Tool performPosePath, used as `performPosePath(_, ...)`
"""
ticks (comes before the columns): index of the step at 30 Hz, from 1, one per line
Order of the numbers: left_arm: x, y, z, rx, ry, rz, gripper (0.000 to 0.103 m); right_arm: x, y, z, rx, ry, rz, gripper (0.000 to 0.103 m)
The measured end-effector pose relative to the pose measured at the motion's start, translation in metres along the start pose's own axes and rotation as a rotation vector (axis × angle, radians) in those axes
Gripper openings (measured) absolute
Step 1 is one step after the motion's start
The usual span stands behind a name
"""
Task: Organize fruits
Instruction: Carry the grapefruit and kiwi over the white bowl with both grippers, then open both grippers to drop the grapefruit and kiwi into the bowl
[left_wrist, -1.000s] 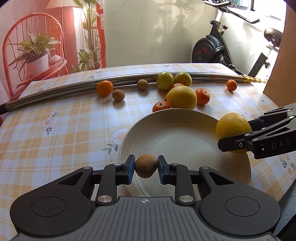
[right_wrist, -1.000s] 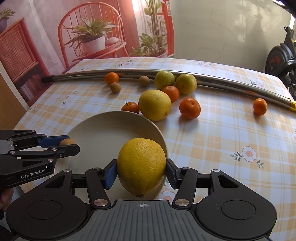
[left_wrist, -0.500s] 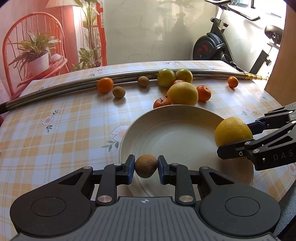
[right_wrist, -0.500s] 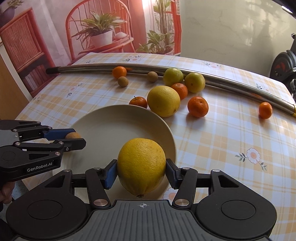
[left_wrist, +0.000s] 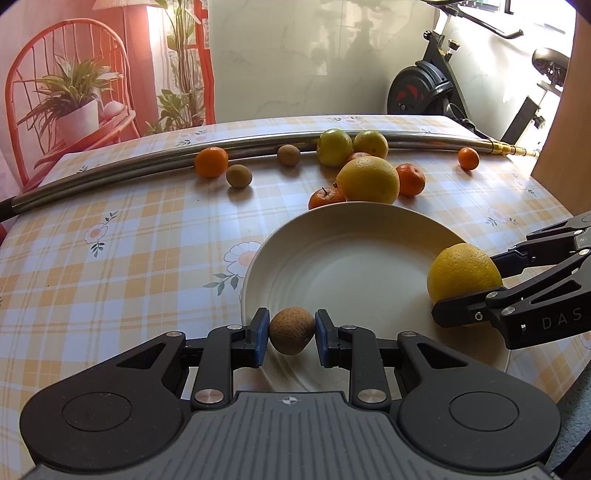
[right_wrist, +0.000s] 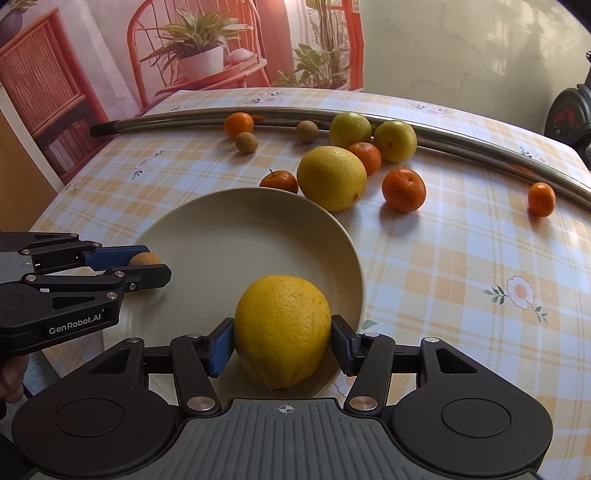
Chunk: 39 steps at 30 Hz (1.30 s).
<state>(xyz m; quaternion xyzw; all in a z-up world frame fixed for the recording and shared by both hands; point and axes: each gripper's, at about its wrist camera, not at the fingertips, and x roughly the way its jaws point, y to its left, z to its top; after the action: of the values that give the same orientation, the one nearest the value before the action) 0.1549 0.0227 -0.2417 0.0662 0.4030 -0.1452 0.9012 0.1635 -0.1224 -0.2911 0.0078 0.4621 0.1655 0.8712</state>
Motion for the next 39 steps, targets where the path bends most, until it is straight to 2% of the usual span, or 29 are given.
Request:
performPosePath(13,-0.003,0.001,0.001,-0.006,-0.007,0.008,0.028,-0.013,-0.003,0.006,0.011,-0.053,-0.004,0.051)
performPosePath(18,-0.007,0.002,0.000,-0.011,-0.015,0.017,0.028,-0.018,-0.003,0.008,-0.005,-0.077,-0.016,0.048)
performPosePath(32,-0.007,0.002,0.001,-0.017,-0.012,0.021,0.028,-0.021,-0.007,0.006,-0.006,-0.090,-0.019,0.046)
performPosePath(36,-0.008,0.003,0.002,-0.024,-0.016,0.008,0.036,-0.021,-0.008,0.007,0.000,-0.092,-0.021,0.046)
performPosePath(39,-0.011,0.001,0.003,-0.017,-0.025,0.006,0.038,-0.022,-0.009,0.007,0.002,-0.094,-0.019,0.047)
